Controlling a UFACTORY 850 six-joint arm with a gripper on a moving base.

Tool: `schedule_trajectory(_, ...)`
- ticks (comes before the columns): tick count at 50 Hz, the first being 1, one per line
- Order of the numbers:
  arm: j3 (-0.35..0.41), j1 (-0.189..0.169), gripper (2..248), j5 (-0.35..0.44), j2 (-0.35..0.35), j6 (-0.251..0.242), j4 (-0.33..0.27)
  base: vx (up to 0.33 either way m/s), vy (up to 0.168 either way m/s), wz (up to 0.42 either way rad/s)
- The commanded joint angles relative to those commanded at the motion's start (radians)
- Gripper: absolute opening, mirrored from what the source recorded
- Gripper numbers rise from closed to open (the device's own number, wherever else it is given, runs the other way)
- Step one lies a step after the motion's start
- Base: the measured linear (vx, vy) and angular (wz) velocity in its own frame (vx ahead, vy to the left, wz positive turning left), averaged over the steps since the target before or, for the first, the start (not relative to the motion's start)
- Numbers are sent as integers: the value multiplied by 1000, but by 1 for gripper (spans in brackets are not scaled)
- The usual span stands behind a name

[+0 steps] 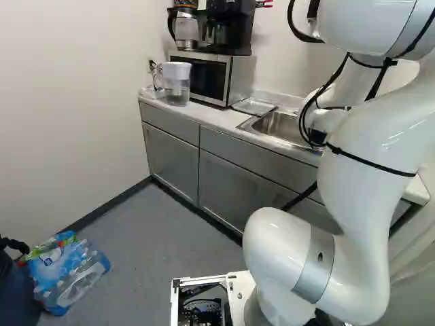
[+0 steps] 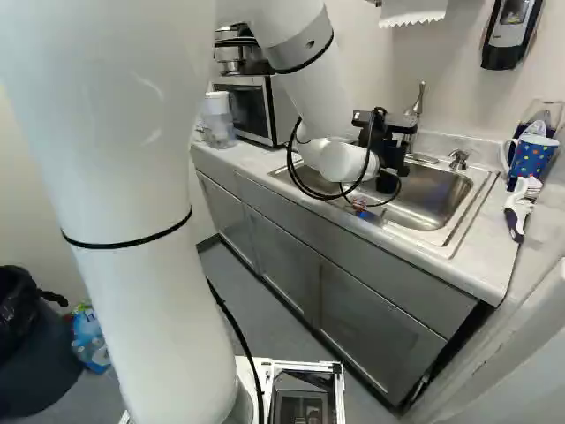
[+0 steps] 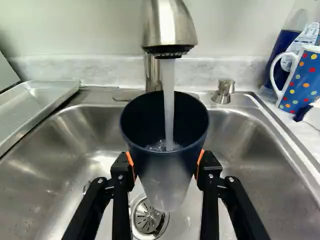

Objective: Rinse the cup and place it in the tray

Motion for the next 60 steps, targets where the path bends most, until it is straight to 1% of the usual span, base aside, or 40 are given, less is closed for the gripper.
schedule_trajectory(60,0,0,125,0,0,0,0,0,0,0)
